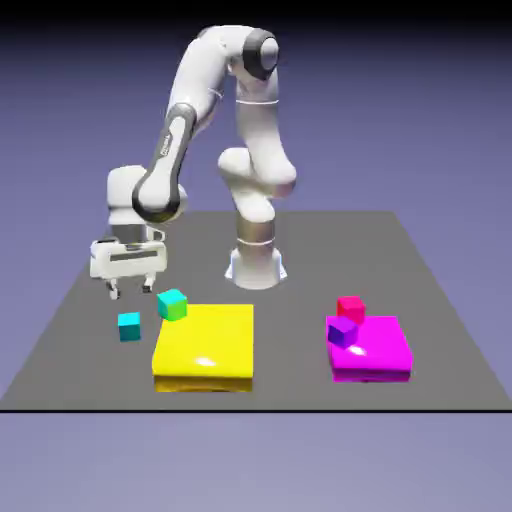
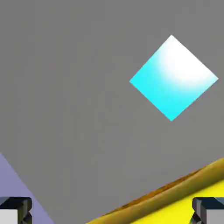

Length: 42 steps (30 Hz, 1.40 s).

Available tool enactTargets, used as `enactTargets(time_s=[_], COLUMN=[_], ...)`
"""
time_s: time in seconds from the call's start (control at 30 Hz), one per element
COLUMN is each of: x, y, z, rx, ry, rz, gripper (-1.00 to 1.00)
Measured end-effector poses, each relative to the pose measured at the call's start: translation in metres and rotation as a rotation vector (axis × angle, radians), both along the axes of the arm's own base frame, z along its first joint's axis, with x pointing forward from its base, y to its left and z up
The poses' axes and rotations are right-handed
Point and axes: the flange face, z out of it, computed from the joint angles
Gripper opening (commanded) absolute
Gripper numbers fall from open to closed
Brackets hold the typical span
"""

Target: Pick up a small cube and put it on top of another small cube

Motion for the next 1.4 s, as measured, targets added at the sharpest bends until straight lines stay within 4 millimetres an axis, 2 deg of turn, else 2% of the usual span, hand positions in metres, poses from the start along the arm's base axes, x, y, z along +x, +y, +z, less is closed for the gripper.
enactTargets(time_s=[0.13, 0.17, 0.2, 0.4, 0.43, 0.5, 0.7, 0.73, 0.77, 0.8, 0.83, 0.9, 0.97, 1.07, 1.13, 1.2, 1.27, 1.33, 1.4], x=[-0.04, -0.044, -0.044, -0.024, -0.022, -0.022, -0.042, -0.039, -0.026, -0.013, 0.011, 0.061, 0.106, 0.16, 0.187, 0.205, 0.213, 0.214, 0.202], y=[-0.018, -0.02, -0.02, -0.016, -0.015, -0.015, -0.02, -0.022, -0.029, -0.034, -0.027, -0.001, 0.037, 0.109, 0.166, 0.226, 0.285, 0.343, 0.393], z=[-0.038, -0.041, -0.041, -0.1, -0.106, -0.106, -0.047, -0.04, -0.036, -0.031, -0.025, -0.012, 0.001, 0.021, 0.034, 0.046, 0.058, 0.069, 0.076], rx=[0.197, 0.217, 0.217, 0.217, 0.217, 0.217, 0.216, 0.203, 0.169, 0.136, 0.122, 0.102, 0.094, 0.091, 0.087, 0.08, 0.069, 0.052, 0.055], ry=[-0.017, -0.02, -0.02, -0.022, -0.021, -0.02, -0.021, -0.02, -0.021, -0.024, -0.031, -0.046, -0.056, -0.059, -0.053, -0.039, -0.019, 0.008, 0.047], rz=[-0.366, -0.404, -0.404, -0.405, -0.405, -0.405, -0.404, -0.376, -0.307, -0.239, -0.133, 0.094, 0.315, 0.644, 0.868, 1.092, 1.307, 1.518, 1.683], gripper=[0.0, 0.0, 0.0, 0.0, -1.0, -1.0, -1.0, -1.0, -1.0, -1.0, -1.0, -1.0, -1.0, -1.0, -1.0, -1.0, -1.0, -1.0, -1.0])
